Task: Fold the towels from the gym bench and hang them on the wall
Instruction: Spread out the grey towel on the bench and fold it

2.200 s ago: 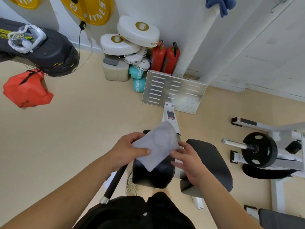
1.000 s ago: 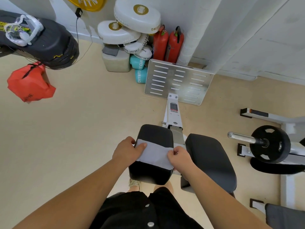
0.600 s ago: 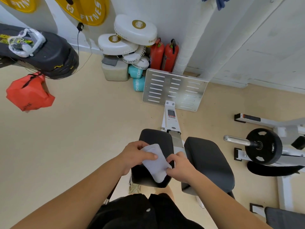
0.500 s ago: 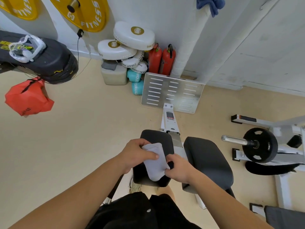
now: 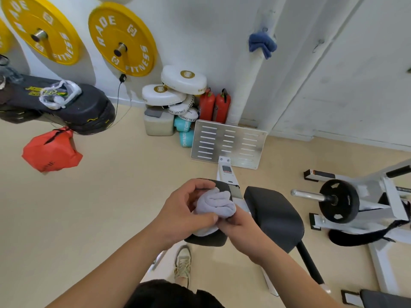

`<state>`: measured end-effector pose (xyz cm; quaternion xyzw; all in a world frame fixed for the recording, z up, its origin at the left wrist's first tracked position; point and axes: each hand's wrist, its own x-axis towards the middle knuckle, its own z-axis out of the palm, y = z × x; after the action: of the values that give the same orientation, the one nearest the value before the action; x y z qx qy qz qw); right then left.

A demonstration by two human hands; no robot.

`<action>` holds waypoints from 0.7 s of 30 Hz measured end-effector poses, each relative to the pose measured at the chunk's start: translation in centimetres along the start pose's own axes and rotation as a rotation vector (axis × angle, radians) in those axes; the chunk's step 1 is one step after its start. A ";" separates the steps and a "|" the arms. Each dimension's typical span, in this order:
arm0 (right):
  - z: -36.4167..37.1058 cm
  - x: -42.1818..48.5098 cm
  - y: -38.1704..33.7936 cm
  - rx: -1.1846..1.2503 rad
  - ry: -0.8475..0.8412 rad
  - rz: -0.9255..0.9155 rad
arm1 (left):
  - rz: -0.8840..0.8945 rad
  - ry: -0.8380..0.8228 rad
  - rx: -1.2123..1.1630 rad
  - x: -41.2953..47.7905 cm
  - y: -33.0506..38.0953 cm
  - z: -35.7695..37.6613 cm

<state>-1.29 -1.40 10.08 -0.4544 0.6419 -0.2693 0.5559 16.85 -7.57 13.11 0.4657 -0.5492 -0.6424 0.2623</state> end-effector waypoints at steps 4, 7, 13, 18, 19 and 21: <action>-0.7 -3.1 1.1 0.085 0.019 -0.106 | -0.062 0.002 -0.283 -3.1 0.4 1.1; -0.4 -5.3 1.4 0.137 0.057 -0.151 | -0.080 0.048 -0.240 -4.7 0.4 2.0; 1.2 -7.8 -0.2 0.213 0.015 -0.122 | -0.111 0.184 -0.096 -8.1 0.4 2.1; 3.2 -6.3 -3.5 0.266 -0.097 -0.056 | -0.116 -0.081 -0.034 -9.3 0.8 -2.3; 3.6 -5.6 -4.0 0.272 -0.124 -0.041 | -0.132 -0.079 0.013 -9.3 0.5 -3.5; 4.7 -3.8 -5.0 0.219 -0.149 -0.035 | -0.136 -0.043 0.081 -9.2 0.0 -6.1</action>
<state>4.51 0.53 14.98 -0.4209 0.5573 -0.3130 0.6437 26.20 -2.54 16.25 0.4983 -0.5472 -0.6459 0.1872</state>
